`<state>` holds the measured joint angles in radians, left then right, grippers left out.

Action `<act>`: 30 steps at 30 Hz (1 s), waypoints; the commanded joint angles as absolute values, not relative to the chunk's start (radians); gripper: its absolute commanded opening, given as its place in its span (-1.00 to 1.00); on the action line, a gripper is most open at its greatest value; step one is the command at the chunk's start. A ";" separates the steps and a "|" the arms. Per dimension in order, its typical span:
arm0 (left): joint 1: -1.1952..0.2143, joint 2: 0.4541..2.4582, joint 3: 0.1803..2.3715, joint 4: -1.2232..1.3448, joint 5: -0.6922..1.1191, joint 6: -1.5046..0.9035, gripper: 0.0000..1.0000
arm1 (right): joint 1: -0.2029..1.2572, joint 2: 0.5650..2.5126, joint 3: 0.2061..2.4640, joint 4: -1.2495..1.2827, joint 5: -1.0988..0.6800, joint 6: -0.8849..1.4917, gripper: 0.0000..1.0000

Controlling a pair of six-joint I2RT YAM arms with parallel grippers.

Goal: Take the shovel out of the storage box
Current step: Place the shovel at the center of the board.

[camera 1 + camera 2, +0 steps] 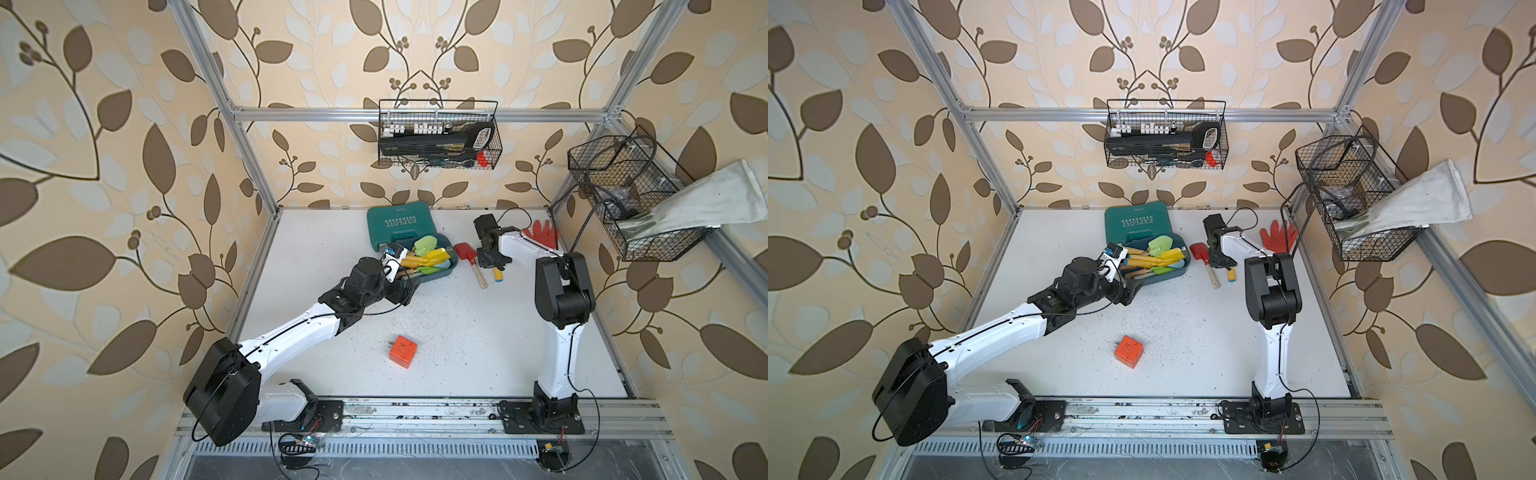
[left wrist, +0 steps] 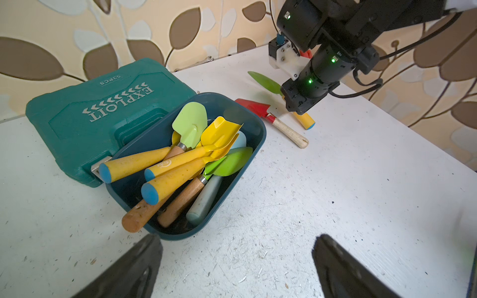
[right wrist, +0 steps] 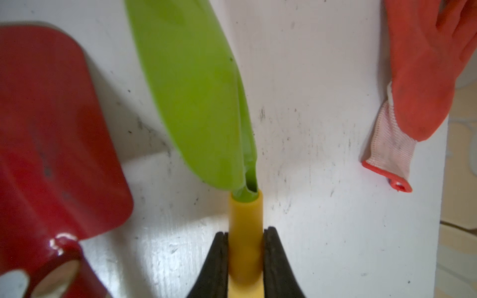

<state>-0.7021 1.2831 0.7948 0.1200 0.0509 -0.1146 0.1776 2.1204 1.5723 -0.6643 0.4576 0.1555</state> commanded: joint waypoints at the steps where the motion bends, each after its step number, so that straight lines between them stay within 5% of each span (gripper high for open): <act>1: -0.710 1.284 0.834 0.124 0.034 -0.130 0.93 | 0.200 2.144 1.616 -0.698 0.504 0.129 -0.64; 10: -0.710 1.282 0.836 0.118 0.033 -0.124 0.90 | 0.204 2.178 1.655 -0.721 0.491 0.109 -0.61; 19: -0.710 1.270 0.837 0.111 0.023 -0.124 0.90 | 0.212 2.176 1.653 -0.732 0.491 0.115 -0.19; 30: -0.711 1.281 0.859 0.071 0.002 -0.121 0.90 | 0.315 1.836 1.442 -0.625 0.472 0.197 -0.01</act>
<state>-0.7021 1.2854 0.8116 0.0727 0.0235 -0.1211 0.2874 1.9720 1.4971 -0.6800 0.4747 0.1497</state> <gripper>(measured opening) 0.951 0.494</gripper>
